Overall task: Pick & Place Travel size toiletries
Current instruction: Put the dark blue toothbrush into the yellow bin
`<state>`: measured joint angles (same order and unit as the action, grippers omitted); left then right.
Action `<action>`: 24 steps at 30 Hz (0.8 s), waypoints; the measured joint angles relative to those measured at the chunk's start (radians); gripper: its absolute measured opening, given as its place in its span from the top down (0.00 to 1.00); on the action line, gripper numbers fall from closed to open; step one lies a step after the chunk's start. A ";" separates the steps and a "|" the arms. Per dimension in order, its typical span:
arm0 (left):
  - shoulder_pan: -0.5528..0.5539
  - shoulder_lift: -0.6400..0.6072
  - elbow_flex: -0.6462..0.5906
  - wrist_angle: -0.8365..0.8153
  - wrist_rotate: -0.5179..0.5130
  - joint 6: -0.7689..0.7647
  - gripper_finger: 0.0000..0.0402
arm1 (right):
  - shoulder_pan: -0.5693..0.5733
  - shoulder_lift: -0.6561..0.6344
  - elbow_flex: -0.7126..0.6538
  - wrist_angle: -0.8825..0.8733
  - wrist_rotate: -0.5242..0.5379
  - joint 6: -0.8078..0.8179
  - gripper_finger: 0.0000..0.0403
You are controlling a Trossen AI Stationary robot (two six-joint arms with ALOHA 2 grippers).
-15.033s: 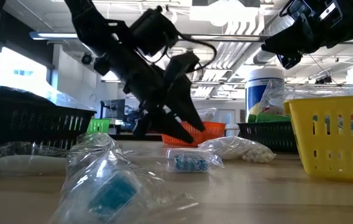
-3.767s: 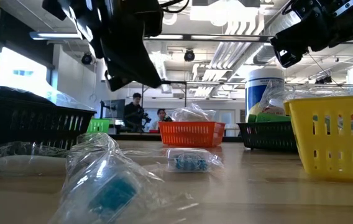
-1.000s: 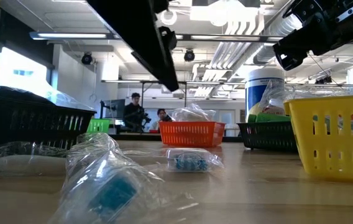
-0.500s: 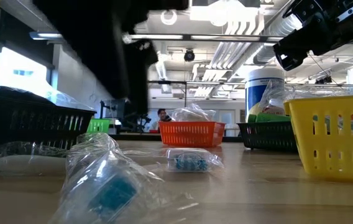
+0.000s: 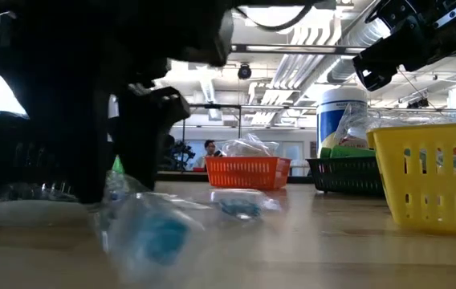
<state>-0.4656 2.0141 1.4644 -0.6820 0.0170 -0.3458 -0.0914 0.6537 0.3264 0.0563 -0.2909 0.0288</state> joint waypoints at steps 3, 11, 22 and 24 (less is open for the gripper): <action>0.000 0.014 0.002 0.024 0.002 0.000 0.35 | 0.000 0.000 0.000 -0.001 0.000 0.000 0.85; 0.000 0.014 0.000 0.019 0.020 0.000 0.39 | 0.000 0.000 0.000 0.000 0.000 0.000 0.85; 0.002 0.014 0.014 0.019 0.018 0.000 0.55 | 0.000 0.000 0.000 -0.001 0.000 0.000 0.85; 0.002 0.014 0.031 0.020 0.018 0.001 0.58 | 0.000 0.000 0.000 0.000 0.000 0.000 0.85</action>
<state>-0.4641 2.0278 1.4952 -0.6617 0.0349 -0.3444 -0.0914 0.6537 0.3264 0.0561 -0.2909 0.0284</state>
